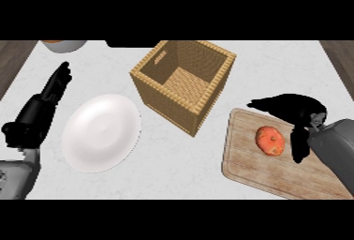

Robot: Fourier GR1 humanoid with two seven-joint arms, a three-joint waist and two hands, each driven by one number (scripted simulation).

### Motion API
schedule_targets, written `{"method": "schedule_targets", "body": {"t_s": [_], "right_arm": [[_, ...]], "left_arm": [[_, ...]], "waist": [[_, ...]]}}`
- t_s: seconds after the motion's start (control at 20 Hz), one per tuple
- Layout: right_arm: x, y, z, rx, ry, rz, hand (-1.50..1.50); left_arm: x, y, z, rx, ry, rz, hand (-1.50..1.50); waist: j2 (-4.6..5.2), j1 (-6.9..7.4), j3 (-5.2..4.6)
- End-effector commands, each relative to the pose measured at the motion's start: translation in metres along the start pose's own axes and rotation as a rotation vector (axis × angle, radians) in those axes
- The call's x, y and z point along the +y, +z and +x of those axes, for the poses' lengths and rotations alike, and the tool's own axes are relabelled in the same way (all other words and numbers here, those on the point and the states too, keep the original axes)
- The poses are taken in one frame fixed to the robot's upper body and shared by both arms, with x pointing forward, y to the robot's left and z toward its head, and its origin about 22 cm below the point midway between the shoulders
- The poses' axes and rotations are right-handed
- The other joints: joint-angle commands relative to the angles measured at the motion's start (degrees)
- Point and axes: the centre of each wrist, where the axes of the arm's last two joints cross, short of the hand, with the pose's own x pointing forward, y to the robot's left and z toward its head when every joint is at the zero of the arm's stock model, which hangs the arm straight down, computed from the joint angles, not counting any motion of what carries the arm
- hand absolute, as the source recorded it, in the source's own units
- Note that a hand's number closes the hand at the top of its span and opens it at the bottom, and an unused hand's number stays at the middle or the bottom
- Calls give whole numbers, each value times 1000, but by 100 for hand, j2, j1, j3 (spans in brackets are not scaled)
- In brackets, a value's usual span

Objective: Pick the squash from the cutting board and place it in the basket

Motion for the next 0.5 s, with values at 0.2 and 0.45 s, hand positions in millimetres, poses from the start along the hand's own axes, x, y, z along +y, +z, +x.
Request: {"method": "schedule_targets", "body": {"t_s": [0.2,0.45], "right_arm": [[10,-19,-5,-28,-4,-39,-150],[24,-15,4,-21,-26,-48,-150]], "left_arm": [[-13,12,0,11,2,-6,0],[2,7,5,14,4,1,0]], "waist": [[-5,9,-2],[-12,-17,-3]]}}
